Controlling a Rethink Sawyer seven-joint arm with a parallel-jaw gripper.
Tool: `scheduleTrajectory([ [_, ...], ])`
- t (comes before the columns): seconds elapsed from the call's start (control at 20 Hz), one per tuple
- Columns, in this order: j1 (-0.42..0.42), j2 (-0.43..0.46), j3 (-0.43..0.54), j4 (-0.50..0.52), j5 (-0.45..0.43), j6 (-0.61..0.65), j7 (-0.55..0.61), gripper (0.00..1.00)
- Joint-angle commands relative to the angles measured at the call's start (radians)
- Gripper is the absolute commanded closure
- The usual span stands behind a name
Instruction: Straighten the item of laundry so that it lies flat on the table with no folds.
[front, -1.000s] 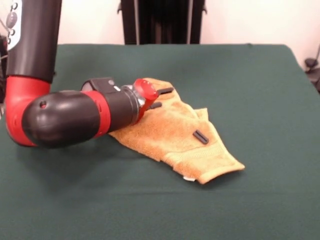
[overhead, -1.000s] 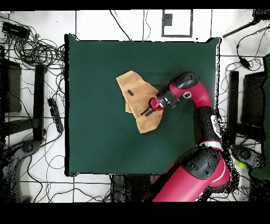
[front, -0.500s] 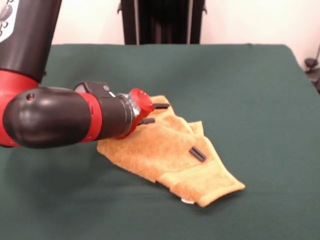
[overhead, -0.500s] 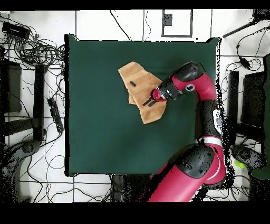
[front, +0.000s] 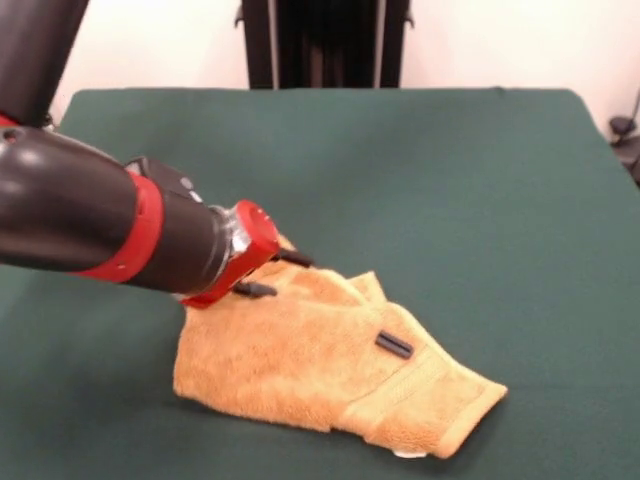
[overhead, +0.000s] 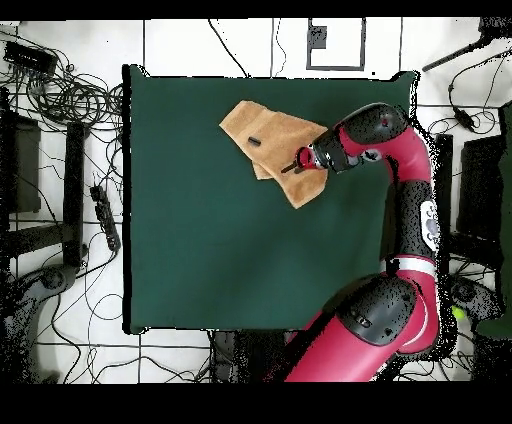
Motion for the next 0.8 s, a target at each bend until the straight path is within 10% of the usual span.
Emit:
scheduleTrajectory([
  [0.05, 0.021, 0.072, 0.111, -0.180, -0.054, -0.105, -0.248, 0.00],
  [0.8, 0.047, -0.264, -0.054, 0.350, -0.025, -0.468, 0.021, 0.00],
])
